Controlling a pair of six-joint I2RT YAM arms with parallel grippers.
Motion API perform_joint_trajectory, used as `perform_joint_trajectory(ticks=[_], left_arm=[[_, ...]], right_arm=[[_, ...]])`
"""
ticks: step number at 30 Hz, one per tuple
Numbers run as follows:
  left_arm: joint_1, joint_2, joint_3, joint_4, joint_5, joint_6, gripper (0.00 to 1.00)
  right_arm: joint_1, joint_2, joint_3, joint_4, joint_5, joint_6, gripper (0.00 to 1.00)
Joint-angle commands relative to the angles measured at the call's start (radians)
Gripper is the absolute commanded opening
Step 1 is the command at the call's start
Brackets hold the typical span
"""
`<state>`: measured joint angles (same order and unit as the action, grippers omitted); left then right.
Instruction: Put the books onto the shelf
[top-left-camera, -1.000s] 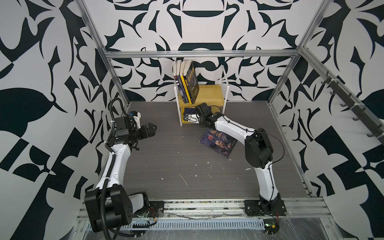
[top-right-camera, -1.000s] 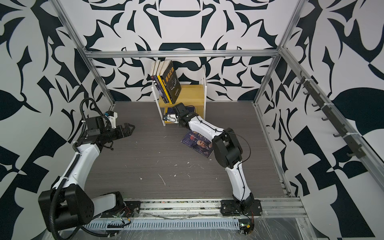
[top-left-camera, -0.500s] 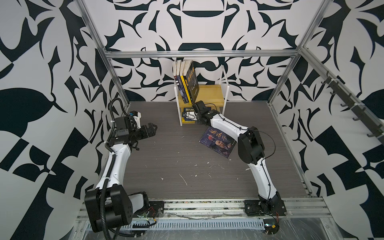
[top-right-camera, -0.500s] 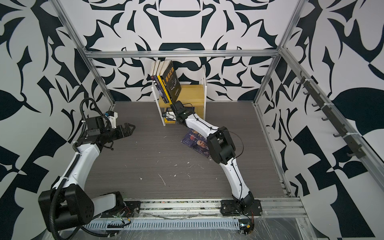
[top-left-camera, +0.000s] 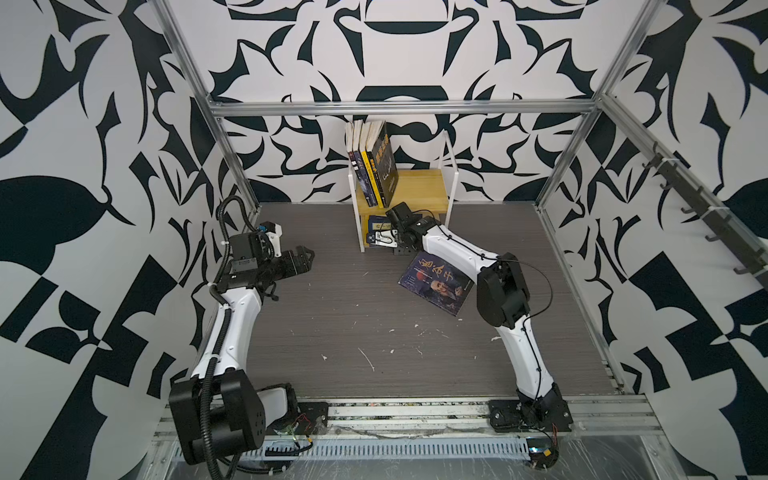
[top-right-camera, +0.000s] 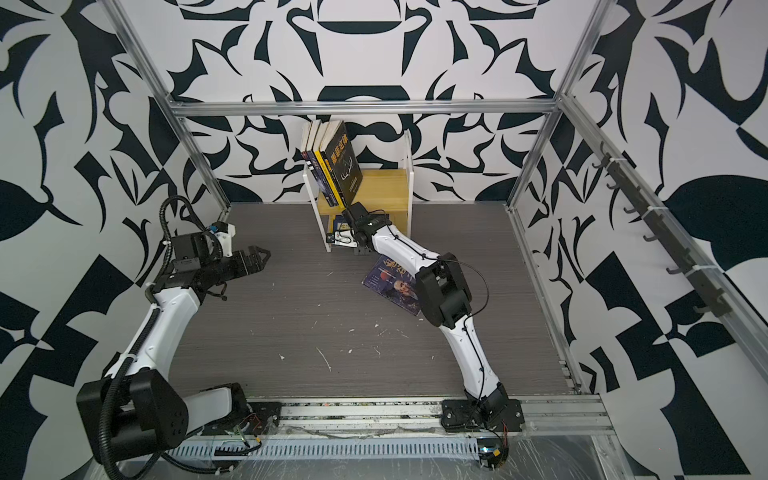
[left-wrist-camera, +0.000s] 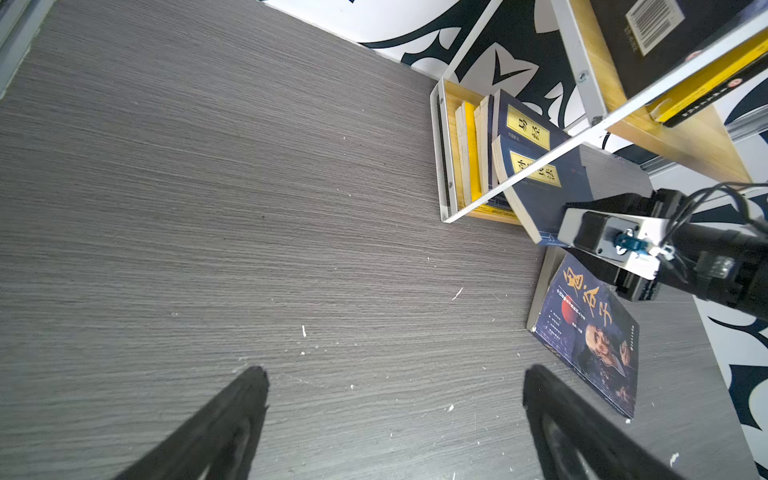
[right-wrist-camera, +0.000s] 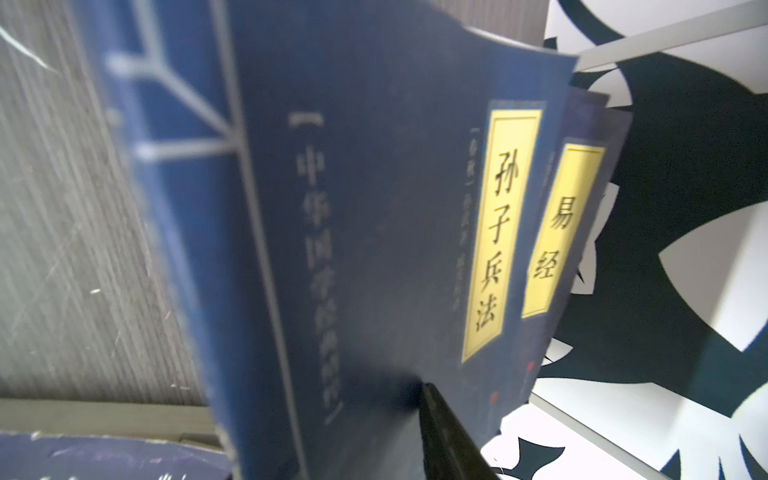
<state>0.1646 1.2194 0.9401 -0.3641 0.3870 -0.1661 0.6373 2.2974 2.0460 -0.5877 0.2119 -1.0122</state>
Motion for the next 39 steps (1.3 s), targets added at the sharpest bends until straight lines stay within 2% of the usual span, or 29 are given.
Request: perform_joint_trajectory(ticks=[1, 3, 5, 10, 11, 12, 17, 23, 26, 36, 39], left_arm=[[0.007, -0.012, 0.009, -0.003, 0.023, -0.013, 0.99], [0.007, -0.011, 0.012, -0.004, 0.021, -0.012, 1.00], [0.006, -0.013, 0.013, -0.006, 0.021, -0.014, 1.00], [0.006, -0.018, 0.009, -0.006, 0.024, -0.015, 1.00], [0.006, -0.018, 0.009, -0.006, 0.024, -0.015, 1.00], [0.007, -0.019, 0.009, -0.006, 0.023, -0.016, 1.00], [0.006, -0.023, 0.007, -0.006, 0.028, -0.018, 1.00], [0.007, -0.025, 0.009, -0.006, 0.029, -0.022, 0.99], [0.006, -0.025, 0.009, -0.006, 0.033, -0.026, 1.00], [0.008, -0.025, 0.008, -0.006, 0.033, -0.026, 1.00], [0.008, -0.025, 0.007, -0.007, 0.033, -0.027, 1.00]], right_arm=[[0.002, -0.013, 0.082, -0.031, -0.030, 0.058, 0.40], [0.000, -0.001, 0.108, -0.040, -0.028, 0.077, 0.27], [0.001, 0.007, 0.117, -0.037, 0.031, 0.081, 0.21], [-0.005, 0.013, 0.123, -0.026, 0.064, 0.079, 0.02], [-0.006, 0.010, 0.123, -0.026, 0.063, 0.080, 0.01], [-0.005, 0.007, 0.122, -0.027, 0.066, 0.083, 0.04], [0.009, -0.016, 0.093, -0.051, 0.064, 0.097, 0.42], [0.023, -0.028, 0.073, -0.079, 0.003, 0.121, 0.63], [0.021, -0.017, 0.080, -0.052, 0.003, 0.124, 0.65], [0.001, 0.028, 0.121, -0.007, 0.030, 0.159, 0.62], [0.001, 0.023, 0.132, -0.037, 0.015, 0.161, 0.64]])
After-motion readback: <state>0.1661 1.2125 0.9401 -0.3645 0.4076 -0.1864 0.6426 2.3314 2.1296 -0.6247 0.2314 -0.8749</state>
